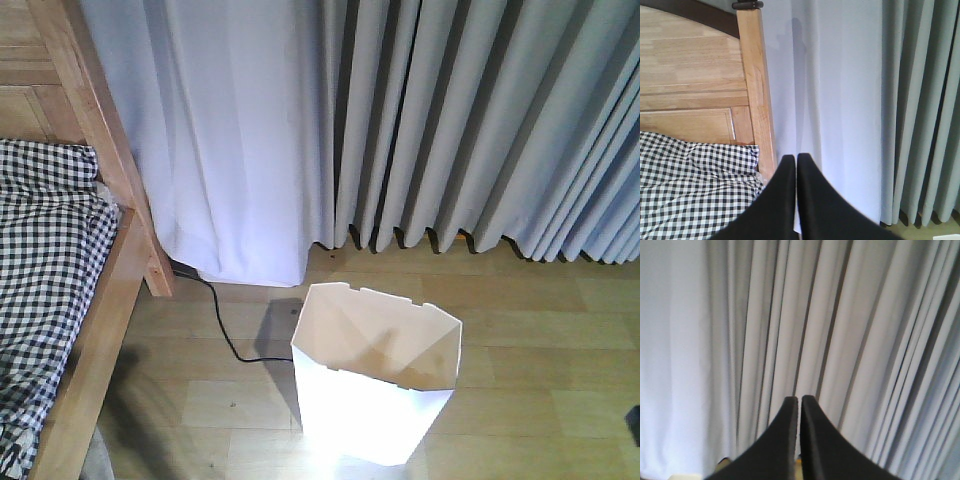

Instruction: Move trash bin to bedside with robot

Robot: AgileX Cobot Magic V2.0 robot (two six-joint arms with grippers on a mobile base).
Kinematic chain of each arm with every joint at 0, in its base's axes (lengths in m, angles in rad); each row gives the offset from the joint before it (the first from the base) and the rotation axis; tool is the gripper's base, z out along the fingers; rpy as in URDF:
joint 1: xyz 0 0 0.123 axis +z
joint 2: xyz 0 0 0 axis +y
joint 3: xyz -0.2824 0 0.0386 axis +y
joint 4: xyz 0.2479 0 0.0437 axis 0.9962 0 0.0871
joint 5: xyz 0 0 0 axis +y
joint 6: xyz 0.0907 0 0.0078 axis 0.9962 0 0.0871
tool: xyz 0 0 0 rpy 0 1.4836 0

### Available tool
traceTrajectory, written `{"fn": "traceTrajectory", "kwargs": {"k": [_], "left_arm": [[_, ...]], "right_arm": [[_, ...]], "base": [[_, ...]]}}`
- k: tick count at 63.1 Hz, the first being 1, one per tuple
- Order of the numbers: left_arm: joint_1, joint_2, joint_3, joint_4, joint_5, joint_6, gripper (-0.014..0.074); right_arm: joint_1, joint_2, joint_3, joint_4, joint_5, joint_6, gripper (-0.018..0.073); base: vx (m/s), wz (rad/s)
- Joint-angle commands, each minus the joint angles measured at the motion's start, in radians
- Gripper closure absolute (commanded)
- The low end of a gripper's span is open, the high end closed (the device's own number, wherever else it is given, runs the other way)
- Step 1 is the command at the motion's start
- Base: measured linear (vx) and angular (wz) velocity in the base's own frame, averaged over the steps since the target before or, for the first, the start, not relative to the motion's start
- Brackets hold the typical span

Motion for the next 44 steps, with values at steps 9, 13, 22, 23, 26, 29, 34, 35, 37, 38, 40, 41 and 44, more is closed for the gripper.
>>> {"fn": "traceTrajectory", "kwargs": {"k": [9, 13, 22, 23, 26, 29, 34, 35, 37, 38, 40, 41, 44], "left_arm": [[-0.002, -0.005, -0.021, -0.005, -0.072, -0.004, 0.0603], [-0.002, -0.005, -0.021, -0.005, -0.072, -0.004, 0.0603], [-0.002, -0.005, -0.021, -0.005, -0.072, -0.004, 0.0603], [-0.002, -0.005, -0.021, -0.005, -0.072, -0.004, 0.0603], [-0.002, -0.005, -0.021, -0.005, -0.072, -0.004, 0.0603], [-0.002, -0.005, -0.021, -0.005, -0.072, -0.004, 0.0603], [-0.002, -0.005, -0.021, -0.005, -0.072, -0.004, 0.0603], [-0.002, -0.005, -0.021, -0.005, -0.072, -0.004, 0.0603], [-0.002, -0.005, -0.021, -0.005, -0.072, -0.004, 0.0603], [-0.002, -0.005, -0.021, -0.005, -0.072, -0.004, 0.0603], [-0.002, -0.005, -0.021, -0.005, -0.072, -0.004, 0.0603], [-0.002, -0.005, -0.021, -0.005, -0.072, -0.004, 0.0603], [-0.002, -0.005, -0.021, -0.005, -0.072, -0.004, 0.0603]], "right_arm": [[0.163, -0.019, 0.105, -0.240, -0.170, 0.201, 0.0568], [0.181, -0.019, 0.139, -0.275, -0.229, 0.243, 0.0568], [0.132, -0.019, 0.146, -0.275, -0.263, 0.282, 0.0568], [0.121, -0.019, 0.146, -0.275, -0.265, 0.288, 0.0568], [0.097, -0.019, 0.146, -0.274, -0.266, 0.303, 0.0568], [0.084, -0.019, 0.146, -0.274, -0.266, 0.306, 0.0568], [0.087, -0.019, 0.146, -0.275, -0.266, 0.304, 0.0568], [0.087, -0.019, 0.146, -0.275, -0.265, 0.304, 0.0568], [0.087, -0.019, 0.146, -0.275, -0.264, 0.304, 0.0568], [0.087, -0.019, 0.146, -0.275, -0.264, 0.304, 0.0568], [0.087, -0.019, 0.146, -0.275, -0.263, 0.304, 0.0568], [0.087, -0.019, 0.146, -0.275, -0.262, 0.304, 0.0568], [0.087, -0.019, 0.146, -0.277, -0.259, 0.304, 0.0568]], "base": [[0.00, 0.00], [0.00, 0.00], [0.00, 0.00], [0.00, 0.00], [0.00, 0.00], [0.00, 0.00], [0.00, 0.00], [0.00, 0.00], [0.00, 0.00], [0.00, 0.00], [0.00, 0.00], [0.00, 0.00], [0.00, 0.00]]}}
